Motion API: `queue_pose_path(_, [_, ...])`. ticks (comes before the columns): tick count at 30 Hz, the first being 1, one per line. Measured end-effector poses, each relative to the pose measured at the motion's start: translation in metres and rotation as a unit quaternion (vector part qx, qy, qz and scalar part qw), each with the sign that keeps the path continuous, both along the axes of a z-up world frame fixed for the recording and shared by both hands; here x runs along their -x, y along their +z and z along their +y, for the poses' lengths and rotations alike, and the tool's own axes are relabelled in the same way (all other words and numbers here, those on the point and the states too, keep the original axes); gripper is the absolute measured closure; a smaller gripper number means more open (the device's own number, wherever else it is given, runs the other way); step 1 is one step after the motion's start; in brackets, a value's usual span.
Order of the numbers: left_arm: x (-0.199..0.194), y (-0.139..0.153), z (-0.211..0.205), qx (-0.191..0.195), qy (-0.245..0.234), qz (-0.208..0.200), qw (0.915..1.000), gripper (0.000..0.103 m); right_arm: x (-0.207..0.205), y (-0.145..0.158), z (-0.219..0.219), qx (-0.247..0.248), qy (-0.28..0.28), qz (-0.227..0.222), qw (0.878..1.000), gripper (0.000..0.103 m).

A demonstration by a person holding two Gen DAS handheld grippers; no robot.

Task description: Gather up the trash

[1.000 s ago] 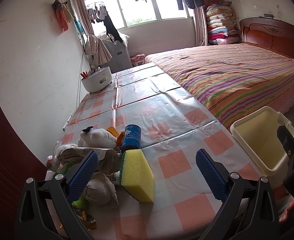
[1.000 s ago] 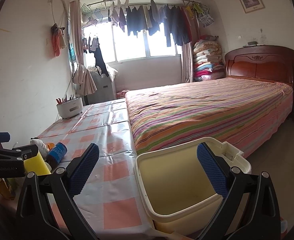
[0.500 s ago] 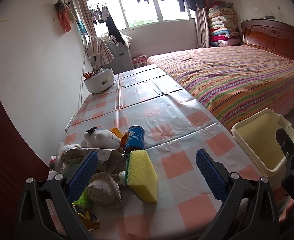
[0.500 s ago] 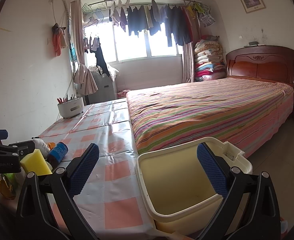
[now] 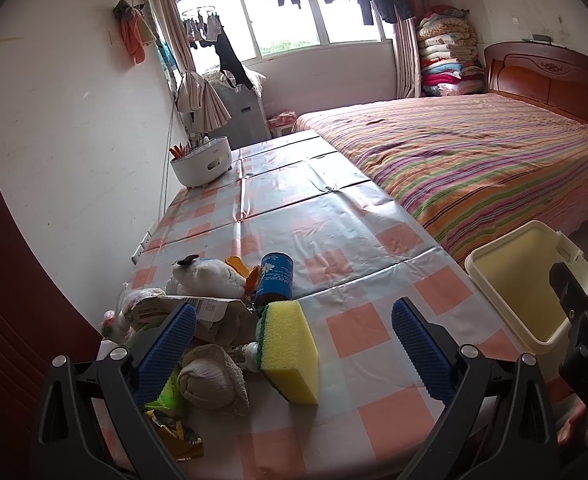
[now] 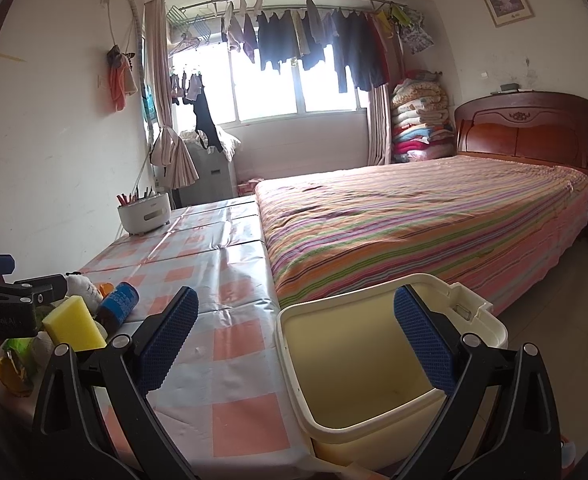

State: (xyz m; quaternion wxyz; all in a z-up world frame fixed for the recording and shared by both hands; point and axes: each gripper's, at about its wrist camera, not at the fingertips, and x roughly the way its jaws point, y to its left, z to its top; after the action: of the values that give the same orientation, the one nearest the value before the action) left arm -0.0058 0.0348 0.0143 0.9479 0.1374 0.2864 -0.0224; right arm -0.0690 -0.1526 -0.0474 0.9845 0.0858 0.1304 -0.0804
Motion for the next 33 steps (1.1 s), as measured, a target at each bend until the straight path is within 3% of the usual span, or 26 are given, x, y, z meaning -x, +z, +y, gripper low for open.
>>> queue_pose_path(33, [0.0054,0.0092,0.0095,0.015,0.006,-0.009,0.9998,0.007,0.0045,0.0012,0.0038,0.003,0.015,-0.001,1.0,0.006])
